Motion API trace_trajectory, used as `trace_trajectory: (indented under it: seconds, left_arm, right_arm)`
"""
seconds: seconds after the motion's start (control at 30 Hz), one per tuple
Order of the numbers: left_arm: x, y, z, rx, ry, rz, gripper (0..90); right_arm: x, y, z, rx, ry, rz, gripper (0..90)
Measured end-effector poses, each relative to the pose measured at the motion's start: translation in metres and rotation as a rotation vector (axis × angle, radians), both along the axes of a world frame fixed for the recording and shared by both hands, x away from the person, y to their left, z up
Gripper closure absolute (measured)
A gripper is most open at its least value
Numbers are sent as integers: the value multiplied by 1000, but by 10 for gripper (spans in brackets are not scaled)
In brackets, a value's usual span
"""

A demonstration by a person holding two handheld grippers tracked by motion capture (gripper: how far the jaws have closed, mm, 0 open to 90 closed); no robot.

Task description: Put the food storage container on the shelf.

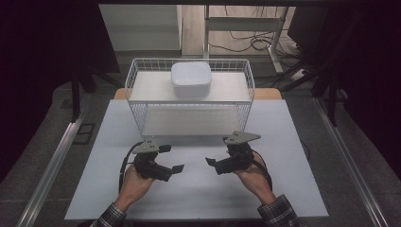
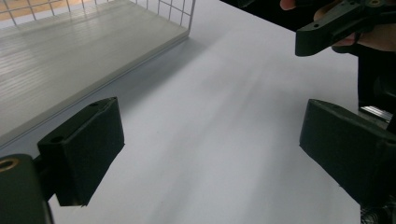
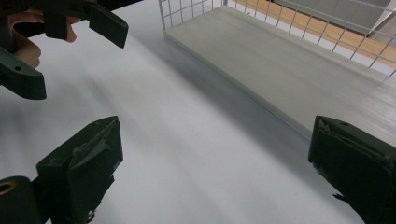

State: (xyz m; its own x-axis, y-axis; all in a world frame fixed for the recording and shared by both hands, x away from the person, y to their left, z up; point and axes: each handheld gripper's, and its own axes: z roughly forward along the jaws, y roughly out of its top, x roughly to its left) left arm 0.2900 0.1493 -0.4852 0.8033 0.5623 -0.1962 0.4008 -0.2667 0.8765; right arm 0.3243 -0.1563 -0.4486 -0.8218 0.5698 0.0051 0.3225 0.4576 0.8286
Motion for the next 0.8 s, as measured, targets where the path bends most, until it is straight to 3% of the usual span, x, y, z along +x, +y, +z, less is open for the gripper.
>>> trace_trajectory:
  seconds: [0.33,0.8]
  left_arm:
    - [-12,6,-8,-1,17,-3,45]
    - [-31,29,-12,-2,14,51,34]
  right_arm:
    - [-11,-9,-12,-20,16,-12,26]
    - [-31,-31,-16,-35,-5,-42,26]
